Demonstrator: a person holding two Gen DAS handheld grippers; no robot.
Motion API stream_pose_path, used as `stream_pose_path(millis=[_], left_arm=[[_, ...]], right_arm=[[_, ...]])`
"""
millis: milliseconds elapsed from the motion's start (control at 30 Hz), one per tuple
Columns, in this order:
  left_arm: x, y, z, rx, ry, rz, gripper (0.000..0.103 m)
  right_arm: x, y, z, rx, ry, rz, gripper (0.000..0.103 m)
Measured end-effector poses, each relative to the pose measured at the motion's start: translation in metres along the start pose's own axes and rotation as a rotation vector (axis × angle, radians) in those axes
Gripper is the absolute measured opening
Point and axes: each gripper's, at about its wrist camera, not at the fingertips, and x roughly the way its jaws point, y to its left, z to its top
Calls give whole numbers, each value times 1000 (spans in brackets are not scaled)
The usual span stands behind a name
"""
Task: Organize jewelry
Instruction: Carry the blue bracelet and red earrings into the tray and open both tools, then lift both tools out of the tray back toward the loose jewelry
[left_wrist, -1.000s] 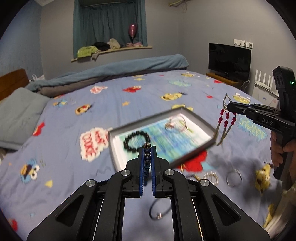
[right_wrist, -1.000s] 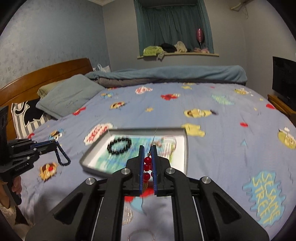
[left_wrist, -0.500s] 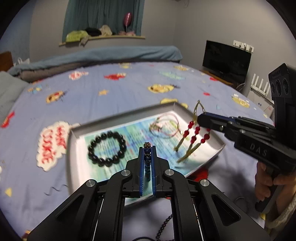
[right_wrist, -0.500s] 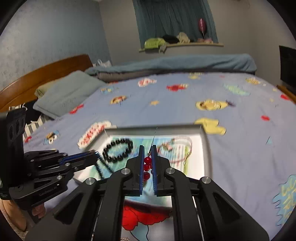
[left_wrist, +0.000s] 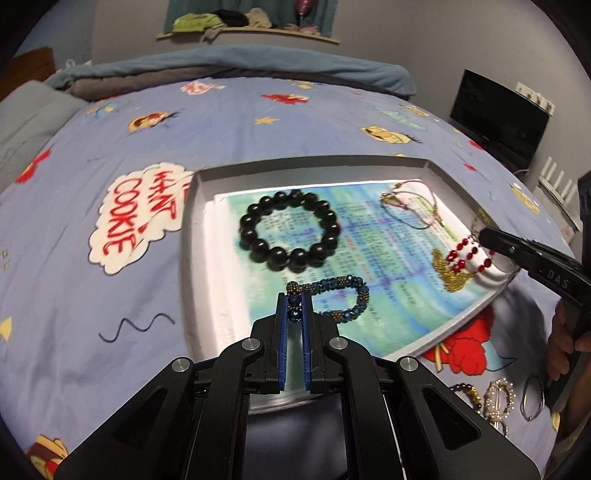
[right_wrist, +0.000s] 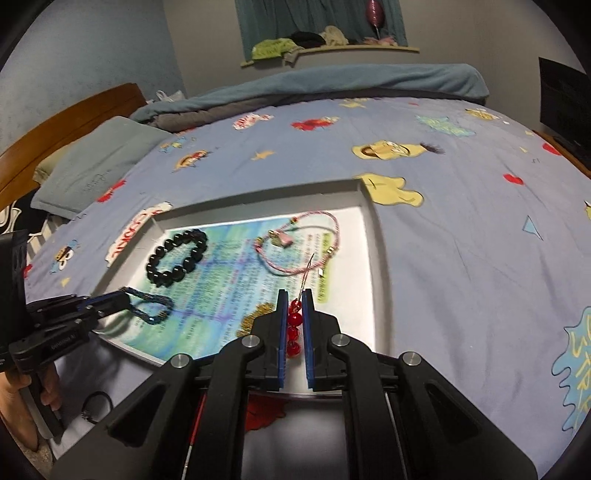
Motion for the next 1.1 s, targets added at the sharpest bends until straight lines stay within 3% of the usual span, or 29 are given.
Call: stream_pose_path(millis=[233, 300, 367, 433, 467, 567, 833, 1100], left_arm=[[2, -3, -1, 26, 7, 44, 8], [3, -2, -1, 23, 10, 52, 20], [1, -2, -1, 22, 1, 54, 21], [-2, -3, 0, 22, -6, 58, 27], [-3, -3, 0, 21, -14, 60, 35], [-9, -2, 1, 11, -37, 71, 55], [-33, -7, 6, -4, -87, 105, 78], [-62, -25, 4, 7, -102, 155, 92]], right_arm=[[3, -3, -1, -13, 16, -42, 7], [2, -4, -1, -5, 14, -46, 8], [0, -5, -2, 0, 13, -44, 11], [-2, -5, -1, 5, 3, -41, 21], [-4, -5, -1, 4, 0, -38, 25], [-8, -4, 0, 4, -15, -39, 27], [-24, -4, 2, 19, -30, -41, 51], [-54, 8, 3, -28, -39, -24, 86]])
